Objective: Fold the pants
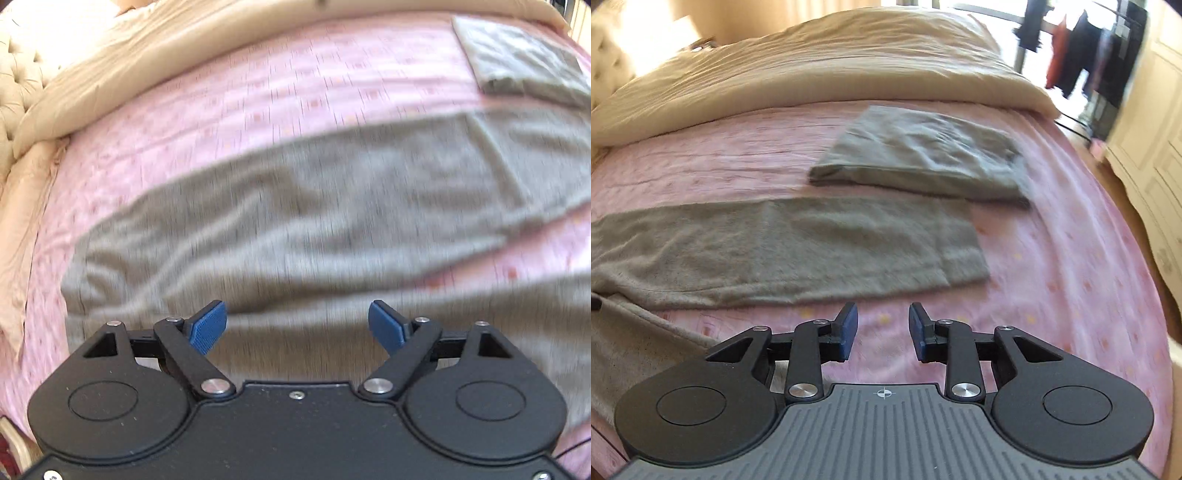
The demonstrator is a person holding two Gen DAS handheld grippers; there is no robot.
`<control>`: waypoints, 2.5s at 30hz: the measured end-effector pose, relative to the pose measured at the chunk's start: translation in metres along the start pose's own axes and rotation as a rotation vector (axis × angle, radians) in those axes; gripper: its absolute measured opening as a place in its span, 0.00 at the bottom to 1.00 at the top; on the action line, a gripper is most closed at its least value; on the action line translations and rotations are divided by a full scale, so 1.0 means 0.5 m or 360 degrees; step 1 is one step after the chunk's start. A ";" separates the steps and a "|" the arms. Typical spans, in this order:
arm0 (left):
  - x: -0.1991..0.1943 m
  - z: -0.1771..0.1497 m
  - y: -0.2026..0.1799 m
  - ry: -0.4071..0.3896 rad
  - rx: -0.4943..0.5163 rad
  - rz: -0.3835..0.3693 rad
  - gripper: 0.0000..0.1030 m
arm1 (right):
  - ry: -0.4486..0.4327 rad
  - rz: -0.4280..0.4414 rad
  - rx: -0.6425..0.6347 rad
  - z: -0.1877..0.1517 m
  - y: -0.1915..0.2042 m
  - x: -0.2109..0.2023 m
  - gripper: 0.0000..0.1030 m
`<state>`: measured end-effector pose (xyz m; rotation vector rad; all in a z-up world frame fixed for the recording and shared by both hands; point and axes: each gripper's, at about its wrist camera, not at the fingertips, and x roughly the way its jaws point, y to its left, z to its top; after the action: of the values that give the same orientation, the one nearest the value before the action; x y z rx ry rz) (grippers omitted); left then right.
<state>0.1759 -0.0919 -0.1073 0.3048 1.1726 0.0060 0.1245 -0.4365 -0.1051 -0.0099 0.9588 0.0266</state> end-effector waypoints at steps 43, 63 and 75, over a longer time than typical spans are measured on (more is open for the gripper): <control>0.298 0.323 0.101 0.0467 -0.0519 -0.0351 0.90 | 0.0286 0.0731 -0.1184 0.099 0.199 0.197 0.06; 0.308 0.263 0.053 0.0442 -0.0316 -0.0143 0.57 | 0.0432 0.0590 -0.0496 0.021 0.218 0.260 0.20; 0.240 0.229 0.111 0.0370 -0.0512 -0.0229 0.20 | 0.0210 0.0449 -0.0567 0.016 0.242 0.193 0.05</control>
<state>0.3353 -0.0456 -0.1625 -0.0669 1.3995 0.1057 0.1832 -0.3137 -0.1789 -0.2074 1.0710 0.4614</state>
